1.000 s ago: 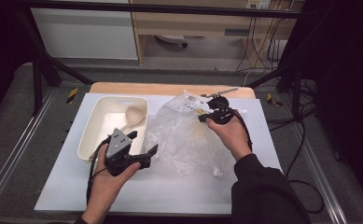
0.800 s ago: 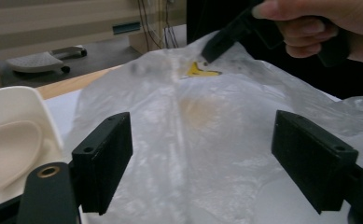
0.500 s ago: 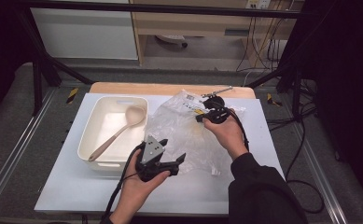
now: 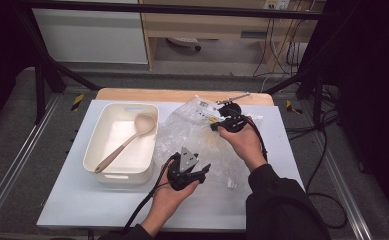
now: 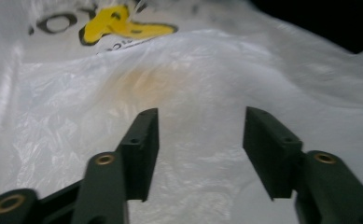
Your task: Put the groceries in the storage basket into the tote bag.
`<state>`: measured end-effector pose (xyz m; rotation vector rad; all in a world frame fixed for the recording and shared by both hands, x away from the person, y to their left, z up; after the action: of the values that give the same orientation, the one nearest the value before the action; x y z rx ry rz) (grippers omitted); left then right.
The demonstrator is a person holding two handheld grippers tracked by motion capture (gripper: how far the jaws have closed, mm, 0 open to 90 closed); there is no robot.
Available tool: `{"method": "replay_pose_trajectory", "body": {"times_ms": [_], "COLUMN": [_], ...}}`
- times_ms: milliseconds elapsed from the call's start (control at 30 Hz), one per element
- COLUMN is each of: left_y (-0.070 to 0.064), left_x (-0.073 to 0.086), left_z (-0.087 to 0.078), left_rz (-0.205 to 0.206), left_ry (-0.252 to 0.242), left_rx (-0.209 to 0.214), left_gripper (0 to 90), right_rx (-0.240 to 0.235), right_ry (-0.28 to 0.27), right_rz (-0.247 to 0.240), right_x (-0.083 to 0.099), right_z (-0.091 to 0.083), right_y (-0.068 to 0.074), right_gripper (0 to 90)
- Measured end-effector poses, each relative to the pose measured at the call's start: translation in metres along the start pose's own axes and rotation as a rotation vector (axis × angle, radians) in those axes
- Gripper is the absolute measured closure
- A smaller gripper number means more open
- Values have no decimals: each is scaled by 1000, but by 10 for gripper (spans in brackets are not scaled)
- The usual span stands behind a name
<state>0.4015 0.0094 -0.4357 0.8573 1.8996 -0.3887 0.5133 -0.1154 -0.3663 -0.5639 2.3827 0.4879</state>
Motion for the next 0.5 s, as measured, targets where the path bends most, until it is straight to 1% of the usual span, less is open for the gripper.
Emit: {"method": "replay_pose_trajectory", "body": {"times_ms": [67,133,200,267,333,367,400,500], "left_y": [6,13,20,24,28,29,30,32], "left_x": [4,7,11,16,21,23,25,30], "left_z": [10,17,24,29,33,36,37,43], "left_rz": [-7,-11,-19,-10,2,-1,0,11], "left_ry": [15,34,55,78,114,127,137,160], "left_rx": [-12,-23,-31,-44,-52,-45,-35,-27], "left_gripper": [518,583,620,663,713,738,781,852], "right_rx": [1,0,0,-2,-2,-3,-4,-6], "right_ry": [-2,-2,-1,-1,-5,-5,-4,-3], "right_rz": [3,3,1,-1,-3,-2,-1,1], "right_x": [0,0,0,0,0,0,0,-1], "right_z": [-1,0,0,0,0,0,0,1], "right_y": [0,0,0,1,2,2,2,3], "right_gripper": [900,900,900,900,900,900,900,900]}}
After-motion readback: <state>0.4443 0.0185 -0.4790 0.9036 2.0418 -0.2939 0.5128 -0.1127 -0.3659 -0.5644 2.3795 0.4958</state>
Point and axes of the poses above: each handheld gripper's, and its own axes: z roughly forward along the jaws, x roughly out of its underside, y roughly to its left, the point moved 5 cm from there along z, roughly forward along the jaws, and after that the axes turned 4 degrees about z, right-handed, at the moved point
